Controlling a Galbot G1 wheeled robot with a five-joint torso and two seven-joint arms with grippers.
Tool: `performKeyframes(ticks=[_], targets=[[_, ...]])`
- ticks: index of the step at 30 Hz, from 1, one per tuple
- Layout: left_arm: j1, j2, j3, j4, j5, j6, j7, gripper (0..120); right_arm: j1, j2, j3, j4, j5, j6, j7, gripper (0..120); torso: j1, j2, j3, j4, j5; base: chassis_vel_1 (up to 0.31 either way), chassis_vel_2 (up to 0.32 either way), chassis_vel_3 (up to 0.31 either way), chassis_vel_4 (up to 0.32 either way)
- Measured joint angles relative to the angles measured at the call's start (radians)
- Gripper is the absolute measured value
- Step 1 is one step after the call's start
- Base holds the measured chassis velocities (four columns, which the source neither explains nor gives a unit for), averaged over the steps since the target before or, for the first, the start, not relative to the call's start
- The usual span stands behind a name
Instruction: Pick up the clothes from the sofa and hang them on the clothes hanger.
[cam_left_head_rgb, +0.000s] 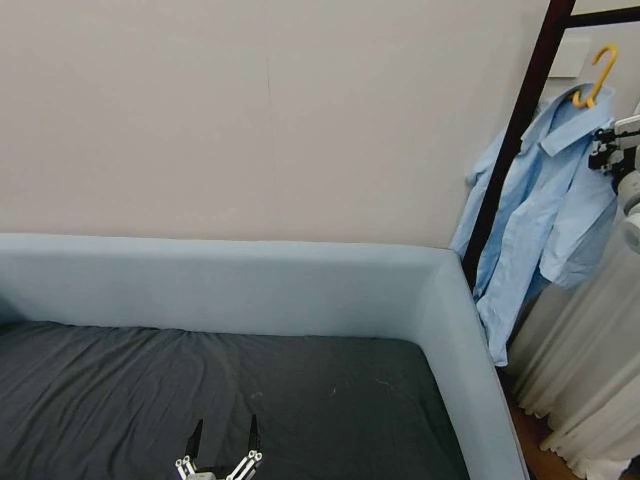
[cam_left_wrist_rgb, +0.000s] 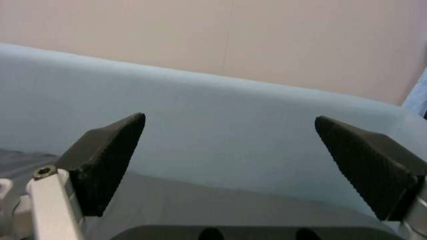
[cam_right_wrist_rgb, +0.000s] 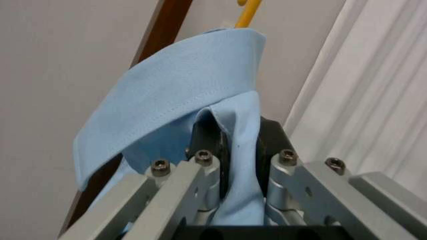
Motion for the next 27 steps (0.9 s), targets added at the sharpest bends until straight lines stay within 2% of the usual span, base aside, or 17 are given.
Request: performKeyframes(ticks=[7,12,20,21,27], targets=[[-0.005,-0.007,0.014,0.004,0.007,-0.001,0.001,100,0.027,-0.056,0.0,0.093,-0.057,0.015,-0.025,8,0.0,0.0,0.0,0.0002,-0.0006,0.0,0.0,0.0,0.0],[-0.006,-0.012,0.02,0.006,0.013,-0.002,0.001,100,0.056,-0.062,-0.023,0.103,-0.047,0.005,-0.019,7,0.0,0.0,0.0,-0.0001,-0.0003,0.0,0.0,0.0,0.0],[-0.006,-0.01,0.02,0.008,0.015,-0.003,0.001,100,0.152,-0.025,-0.085,0.092,-0.006,-0.093,0.064,7,0.0,0.0,0.0,0.0002,-0.0004,0.0,0.0,0.0,0.0],[-0.006,-0.01,0.021,0.008,0.016,-0.004,0.002,100,0.187,0.004,-0.115,0.095,-0.006,-0.142,0.109,7,0.0,0.0,0.0,-0.0002,-0.0003,0.0,0.0,0.0,0.0],[0.0,-0.007,0.009,0.006,0.016,-0.011,0.002,100,0.283,0.087,-0.184,0.07,-0.002,-0.206,0.182,7,0.0,0.0,0.0,0.0004,-0.0003,0.0,0.0,0.0,0.0]])
